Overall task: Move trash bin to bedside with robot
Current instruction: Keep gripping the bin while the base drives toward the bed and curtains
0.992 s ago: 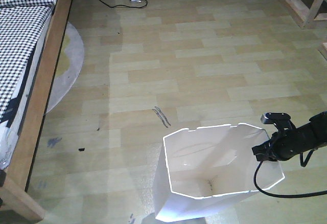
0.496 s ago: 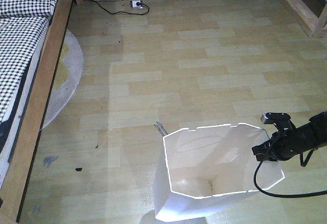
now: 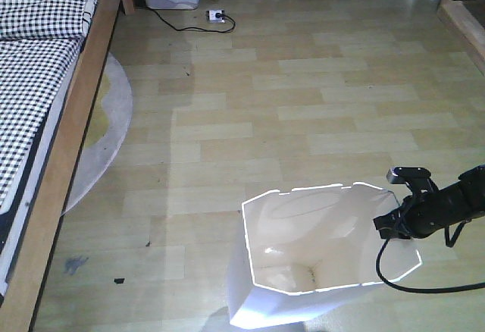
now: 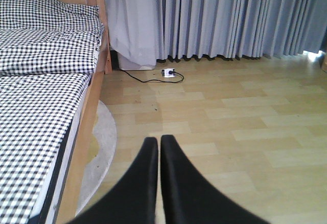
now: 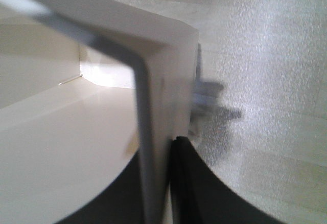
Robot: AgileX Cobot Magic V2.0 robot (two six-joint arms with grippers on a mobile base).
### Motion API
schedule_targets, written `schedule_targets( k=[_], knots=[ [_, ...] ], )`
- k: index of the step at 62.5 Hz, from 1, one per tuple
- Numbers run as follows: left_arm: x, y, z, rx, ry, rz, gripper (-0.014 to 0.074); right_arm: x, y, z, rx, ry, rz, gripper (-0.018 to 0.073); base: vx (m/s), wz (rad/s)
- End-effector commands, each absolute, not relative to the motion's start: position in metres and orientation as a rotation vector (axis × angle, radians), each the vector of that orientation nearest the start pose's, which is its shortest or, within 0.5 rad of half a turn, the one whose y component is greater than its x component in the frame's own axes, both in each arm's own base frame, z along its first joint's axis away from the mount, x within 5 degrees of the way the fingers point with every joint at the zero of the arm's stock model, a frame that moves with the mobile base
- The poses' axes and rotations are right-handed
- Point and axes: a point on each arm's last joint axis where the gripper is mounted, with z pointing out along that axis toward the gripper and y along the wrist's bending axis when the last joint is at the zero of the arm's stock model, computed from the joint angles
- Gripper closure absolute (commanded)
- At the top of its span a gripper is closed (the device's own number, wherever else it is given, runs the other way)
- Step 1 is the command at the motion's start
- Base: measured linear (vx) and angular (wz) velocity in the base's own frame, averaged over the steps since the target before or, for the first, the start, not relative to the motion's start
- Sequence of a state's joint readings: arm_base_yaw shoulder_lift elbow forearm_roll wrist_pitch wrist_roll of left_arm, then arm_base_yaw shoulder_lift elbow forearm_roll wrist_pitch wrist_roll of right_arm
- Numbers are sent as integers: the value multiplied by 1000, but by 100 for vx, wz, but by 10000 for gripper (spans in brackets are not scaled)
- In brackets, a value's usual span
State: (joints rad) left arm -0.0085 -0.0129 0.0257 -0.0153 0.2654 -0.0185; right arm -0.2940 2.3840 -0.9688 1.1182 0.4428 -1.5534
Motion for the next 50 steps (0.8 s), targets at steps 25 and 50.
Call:
schedule_targets(
  k=[25,50],
  knots=[
    [55,-1,182,-20,1697,-44,602,324,-48,-1,-241,2786,733,564,25,3],
    [55,-1,182,-20,1697,-44,602,324,-48,-1,-241,2786,733,564,26,3]
  ],
)
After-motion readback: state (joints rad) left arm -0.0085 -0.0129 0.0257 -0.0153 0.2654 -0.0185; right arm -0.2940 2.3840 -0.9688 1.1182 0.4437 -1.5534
